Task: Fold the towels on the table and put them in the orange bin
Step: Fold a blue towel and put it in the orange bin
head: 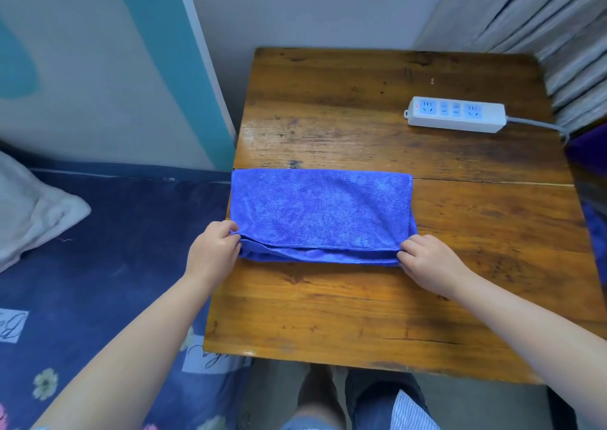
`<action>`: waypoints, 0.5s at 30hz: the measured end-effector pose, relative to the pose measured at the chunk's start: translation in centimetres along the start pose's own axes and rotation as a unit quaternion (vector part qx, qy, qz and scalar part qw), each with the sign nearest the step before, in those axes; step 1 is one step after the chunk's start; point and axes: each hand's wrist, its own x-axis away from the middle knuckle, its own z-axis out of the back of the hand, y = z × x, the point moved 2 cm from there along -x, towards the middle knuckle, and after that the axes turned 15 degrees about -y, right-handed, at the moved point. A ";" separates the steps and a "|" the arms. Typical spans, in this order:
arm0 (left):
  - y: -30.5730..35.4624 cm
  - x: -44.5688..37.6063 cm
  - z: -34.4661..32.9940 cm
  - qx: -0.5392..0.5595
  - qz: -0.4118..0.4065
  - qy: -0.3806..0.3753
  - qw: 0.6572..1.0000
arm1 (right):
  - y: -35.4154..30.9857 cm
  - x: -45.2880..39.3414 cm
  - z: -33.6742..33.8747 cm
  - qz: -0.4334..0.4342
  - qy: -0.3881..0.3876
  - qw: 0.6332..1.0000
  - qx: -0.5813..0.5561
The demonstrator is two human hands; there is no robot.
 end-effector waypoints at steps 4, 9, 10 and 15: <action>0.0 -0.3 -0.3 -0.028 -0.011 -0.026 0.999 | 0.3 -0.1 0.7 -0.003 -0.010 1.000 -0.020; -0.8 -1.0 -0.7 0.017 0.076 -0.028 0.997 | 1.0 -0.2 1.4 -0.027 0.017 0.998 -0.062; -0.9 -1.0 -0.4 0.038 0.087 -0.024 0.995 | 1.3 -0.1 1.8 -0.044 0.030 0.994 -0.091; -0.7 -1.3 2.7 0.100 0.049 0.034 0.993 | 3.4 -0.2 4.7 -0.128 0.088 0.961 -0.228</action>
